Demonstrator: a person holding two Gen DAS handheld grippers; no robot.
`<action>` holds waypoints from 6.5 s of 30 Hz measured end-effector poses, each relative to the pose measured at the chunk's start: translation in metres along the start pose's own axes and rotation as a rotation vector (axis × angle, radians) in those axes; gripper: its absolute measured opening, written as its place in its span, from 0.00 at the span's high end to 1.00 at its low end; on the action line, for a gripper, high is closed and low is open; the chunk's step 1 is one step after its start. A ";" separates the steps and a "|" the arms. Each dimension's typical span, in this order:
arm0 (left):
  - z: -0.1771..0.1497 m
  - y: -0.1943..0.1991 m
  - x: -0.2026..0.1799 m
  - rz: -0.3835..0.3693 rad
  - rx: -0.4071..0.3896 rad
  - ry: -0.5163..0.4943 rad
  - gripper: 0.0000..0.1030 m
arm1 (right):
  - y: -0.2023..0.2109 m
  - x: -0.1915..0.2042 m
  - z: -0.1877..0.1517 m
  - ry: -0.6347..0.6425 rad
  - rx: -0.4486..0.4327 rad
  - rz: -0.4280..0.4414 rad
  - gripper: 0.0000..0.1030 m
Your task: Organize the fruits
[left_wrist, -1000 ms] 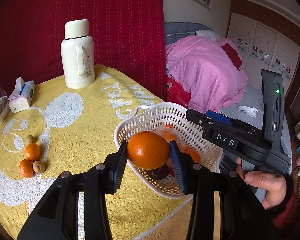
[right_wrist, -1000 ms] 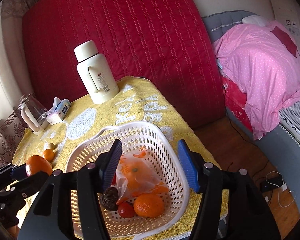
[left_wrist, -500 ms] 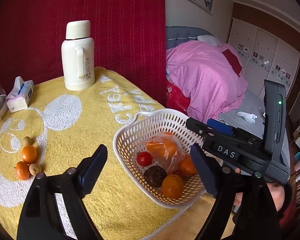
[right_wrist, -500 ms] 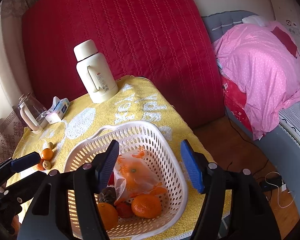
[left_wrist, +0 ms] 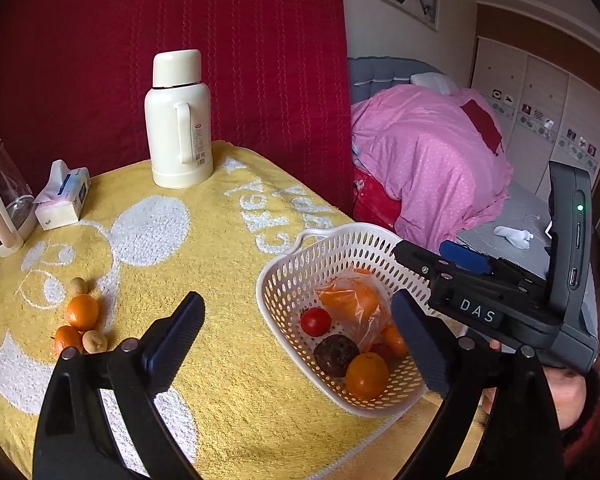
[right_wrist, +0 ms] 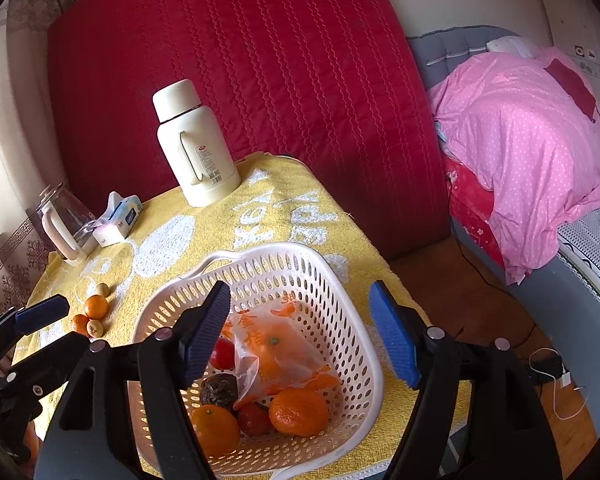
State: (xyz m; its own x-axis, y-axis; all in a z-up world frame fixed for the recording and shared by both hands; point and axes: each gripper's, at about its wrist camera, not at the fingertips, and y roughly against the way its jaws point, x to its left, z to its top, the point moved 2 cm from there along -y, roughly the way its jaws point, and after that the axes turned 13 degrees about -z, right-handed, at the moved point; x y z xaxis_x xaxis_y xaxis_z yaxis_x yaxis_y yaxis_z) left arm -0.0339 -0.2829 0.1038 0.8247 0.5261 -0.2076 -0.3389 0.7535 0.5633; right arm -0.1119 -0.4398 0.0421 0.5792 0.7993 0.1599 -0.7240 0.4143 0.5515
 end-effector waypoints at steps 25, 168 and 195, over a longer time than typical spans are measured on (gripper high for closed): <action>-0.010 0.057 0.076 0.152 -0.080 0.081 0.07 | 0.012 0.054 0.000 0.061 -0.013 0.101 0.23; -0.055 0.168 0.118 0.223 -0.235 0.222 0.61 | 0.046 0.053 0.031 0.095 -0.074 0.105 0.61; -0.031 0.126 0.083 0.160 -0.178 0.144 0.61 | 0.014 -0.009 0.008 -0.004 0.019 0.046 0.52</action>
State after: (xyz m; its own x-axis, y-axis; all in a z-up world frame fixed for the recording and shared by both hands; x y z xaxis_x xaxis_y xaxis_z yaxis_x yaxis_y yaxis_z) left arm -0.0224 -0.1320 0.1332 0.6857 0.6852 -0.2457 -0.5445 0.7068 0.4516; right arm -0.1243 -0.4443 0.0547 0.5472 0.8154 0.1889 -0.7427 0.3689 0.5589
